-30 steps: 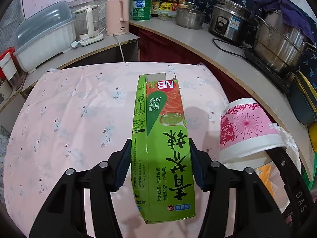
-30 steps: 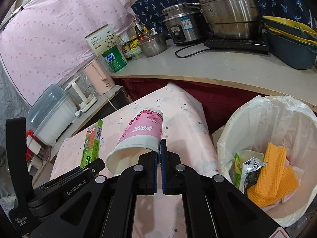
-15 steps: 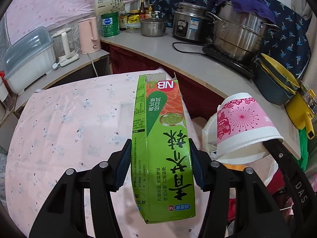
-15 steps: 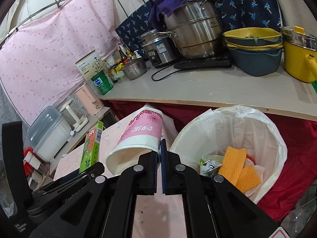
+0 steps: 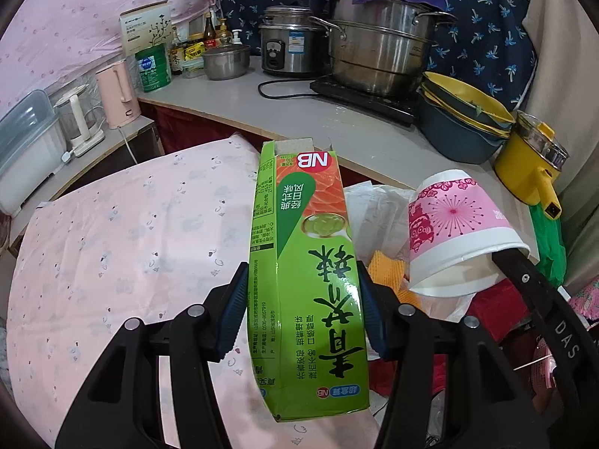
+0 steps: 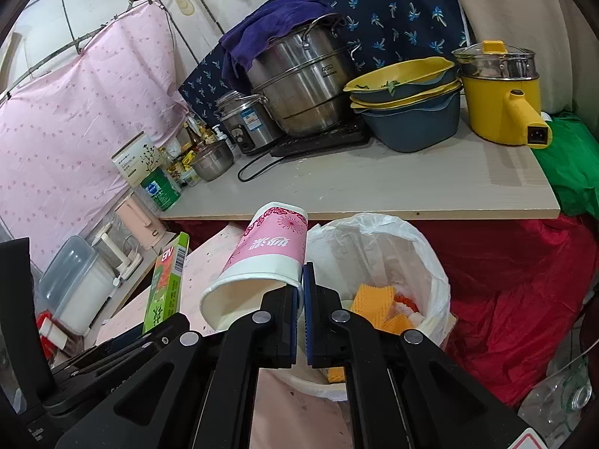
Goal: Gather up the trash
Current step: 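Lift and carry the carton and the cup over the bin with both tools, then open the left tool to drop the carton while the right tool releases the cup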
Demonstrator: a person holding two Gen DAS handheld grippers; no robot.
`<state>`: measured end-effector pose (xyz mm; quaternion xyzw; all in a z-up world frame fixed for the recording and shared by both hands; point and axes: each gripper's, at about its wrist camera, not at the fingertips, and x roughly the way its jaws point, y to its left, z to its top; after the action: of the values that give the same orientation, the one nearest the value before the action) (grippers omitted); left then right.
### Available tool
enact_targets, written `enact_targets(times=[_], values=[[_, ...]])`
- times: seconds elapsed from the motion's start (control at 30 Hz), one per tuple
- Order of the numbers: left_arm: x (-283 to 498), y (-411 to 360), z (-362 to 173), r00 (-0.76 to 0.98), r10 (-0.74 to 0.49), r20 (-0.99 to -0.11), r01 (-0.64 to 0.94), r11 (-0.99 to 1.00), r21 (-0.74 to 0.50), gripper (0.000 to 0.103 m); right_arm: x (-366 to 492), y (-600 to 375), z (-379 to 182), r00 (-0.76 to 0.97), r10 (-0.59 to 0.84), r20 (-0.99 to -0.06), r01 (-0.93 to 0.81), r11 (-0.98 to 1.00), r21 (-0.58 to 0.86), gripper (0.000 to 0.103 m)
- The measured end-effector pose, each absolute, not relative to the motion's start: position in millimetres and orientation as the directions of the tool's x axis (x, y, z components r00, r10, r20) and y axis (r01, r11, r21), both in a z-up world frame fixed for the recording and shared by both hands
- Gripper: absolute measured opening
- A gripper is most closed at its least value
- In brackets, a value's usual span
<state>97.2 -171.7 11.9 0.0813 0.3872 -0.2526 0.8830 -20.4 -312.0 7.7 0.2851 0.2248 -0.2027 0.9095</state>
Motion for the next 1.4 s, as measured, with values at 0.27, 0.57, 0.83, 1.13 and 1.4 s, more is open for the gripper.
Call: enact_targets(times=[0.27, 0.57, 0.83, 1.13, 1.4], values=[[78.9, -200.1, 9.6, 0.553, -0.408, -0.726, 0.566, 0.824, -0.032, 0.052, -43.2, -328.9, 5.5, 0.808, -0.274, -0.521, 0.528, 0.730, 0.435, 0.003], [73.5, -226.6, -2.4, 0.517, -0.422, -0.745, 0.613, 0.790, -0.022, 0.052, -53.6, -345.3, -0.5, 0.797, -0.295, -0.526, 0.554, 0.703, 0.445, 0.003], [76.3, -241.0, -14.3, 0.489, -0.428, -0.760, 0.637, 0.771, -0.025, 0.052, -52.8, -356.2, -9.5, 0.787, -0.301, -0.538, 0.570, 0.687, 0.450, 0.003], [95.7, -239.5, -13.0, 0.497, -0.465, -0.733, 0.620, 0.781, -0.075, 0.066, -45.5, -366.3, -20.3, 0.777, -0.298, -0.555, 0.583, 0.675, 0.452, 0.003], [113.3, -224.6, -16.4, 0.514, -0.437, -0.739, 0.575, 0.814, -0.081, 0.066, -35.0, -363.1, -25.2, 0.776, -0.282, -0.564, 0.574, 0.685, 0.448, 0.003]])
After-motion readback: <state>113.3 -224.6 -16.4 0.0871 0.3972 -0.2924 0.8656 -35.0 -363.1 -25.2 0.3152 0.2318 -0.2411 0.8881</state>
